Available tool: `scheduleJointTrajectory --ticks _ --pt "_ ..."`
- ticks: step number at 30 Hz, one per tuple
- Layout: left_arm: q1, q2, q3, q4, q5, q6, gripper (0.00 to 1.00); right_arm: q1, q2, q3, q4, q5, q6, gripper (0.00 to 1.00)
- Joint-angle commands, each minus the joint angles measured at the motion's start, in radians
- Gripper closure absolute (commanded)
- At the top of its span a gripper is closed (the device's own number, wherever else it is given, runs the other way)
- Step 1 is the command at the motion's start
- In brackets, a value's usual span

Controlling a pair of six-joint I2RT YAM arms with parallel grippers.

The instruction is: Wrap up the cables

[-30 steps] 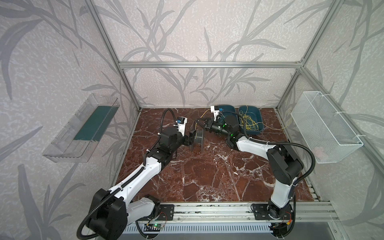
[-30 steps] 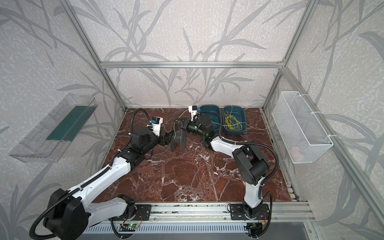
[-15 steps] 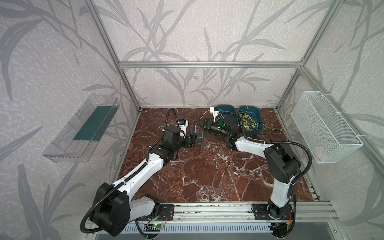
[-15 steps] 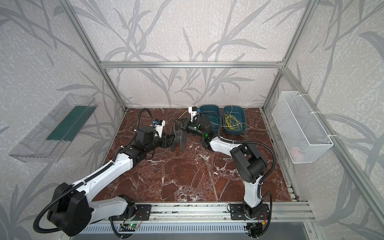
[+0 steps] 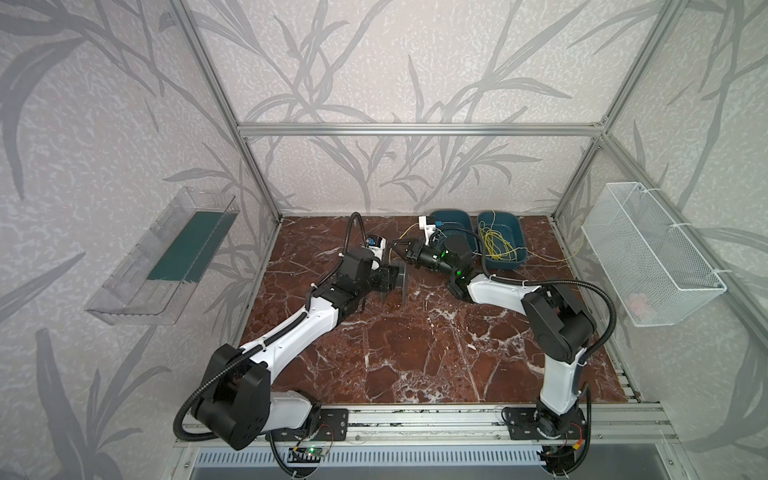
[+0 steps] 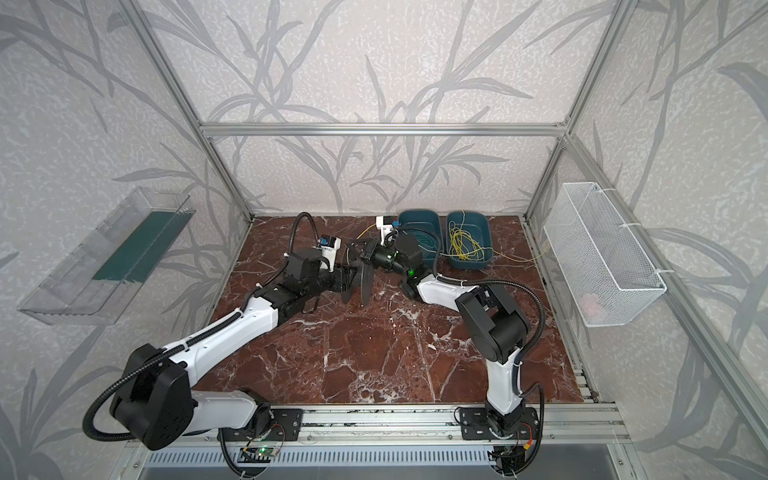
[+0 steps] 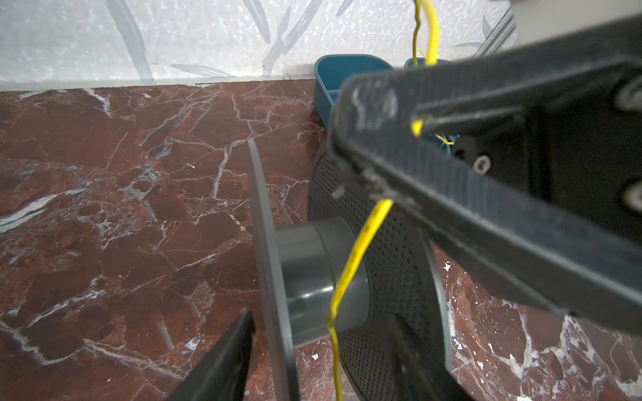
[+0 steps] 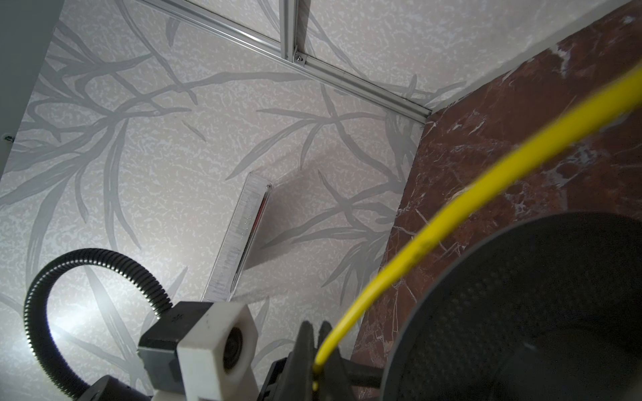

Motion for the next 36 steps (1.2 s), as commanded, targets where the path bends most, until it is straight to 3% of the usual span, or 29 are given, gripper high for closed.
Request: scheduleJointTrajectory --ticks 1,8,21,29,33,36 --pt "-0.011 0.013 0.030 -0.011 -0.079 0.012 0.43 0.004 0.008 0.011 0.051 0.010 0.002 1.00" --pt "-0.025 0.033 0.039 -0.044 -0.142 0.015 0.52 0.008 0.014 0.009 0.065 0.022 0.007 1.00" --pt "-0.059 0.035 0.022 -0.041 -0.169 0.025 0.47 0.015 0.040 -0.002 0.183 0.070 0.105 1.00" --pt "-0.060 0.036 0.019 -0.035 -0.201 0.052 0.58 0.024 0.048 -0.016 0.174 0.067 0.096 1.00" --pt "-0.057 0.040 0.012 -0.031 -0.190 0.063 0.71 0.026 0.057 -0.022 0.177 0.064 0.097 1.00" --pt "-0.055 0.038 0.006 -0.028 -0.185 0.070 0.74 0.028 0.063 -0.022 0.182 0.062 0.101 1.00"
